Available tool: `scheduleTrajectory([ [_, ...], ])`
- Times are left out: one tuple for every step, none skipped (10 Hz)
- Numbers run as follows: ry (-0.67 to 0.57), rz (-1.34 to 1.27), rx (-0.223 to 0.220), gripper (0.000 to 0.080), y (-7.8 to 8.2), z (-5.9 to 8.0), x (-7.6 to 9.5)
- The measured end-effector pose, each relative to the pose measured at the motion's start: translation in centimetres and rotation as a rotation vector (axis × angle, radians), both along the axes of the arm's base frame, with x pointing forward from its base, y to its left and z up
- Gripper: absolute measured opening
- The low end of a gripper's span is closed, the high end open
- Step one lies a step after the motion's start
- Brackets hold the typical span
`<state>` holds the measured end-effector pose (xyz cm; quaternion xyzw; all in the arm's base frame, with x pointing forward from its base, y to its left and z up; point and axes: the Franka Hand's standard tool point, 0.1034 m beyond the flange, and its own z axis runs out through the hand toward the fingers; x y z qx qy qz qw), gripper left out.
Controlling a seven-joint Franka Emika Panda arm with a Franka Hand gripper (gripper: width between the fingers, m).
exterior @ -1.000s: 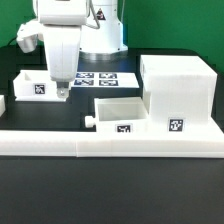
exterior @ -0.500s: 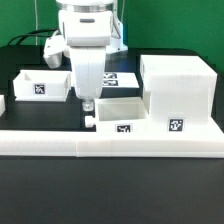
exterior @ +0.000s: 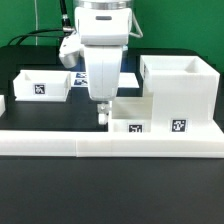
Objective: Assemble drawer
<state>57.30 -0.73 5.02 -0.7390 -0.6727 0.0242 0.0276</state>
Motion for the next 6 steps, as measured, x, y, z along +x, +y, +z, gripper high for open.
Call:
scheduleTrajectory([
  [0.003,0.009,0.000,0.0649,-0.1,-0.2,-0.2],
  [0.004,0.007,0.000,0.0649,-0.2,-0.2,-0.2],
  [0.004,0.007,0.000,0.0649,-0.2,-0.2,-0.2],
  [0.004,0.005,0.000,0.0649,-0.3,-0.2,-0.2],
  [0.007,0.052,0.002,0.0649,-1.2,-0.1,-0.2],
  [0.019,0.077,0.002,0.0649,-2.2,0.0,-0.1],
])
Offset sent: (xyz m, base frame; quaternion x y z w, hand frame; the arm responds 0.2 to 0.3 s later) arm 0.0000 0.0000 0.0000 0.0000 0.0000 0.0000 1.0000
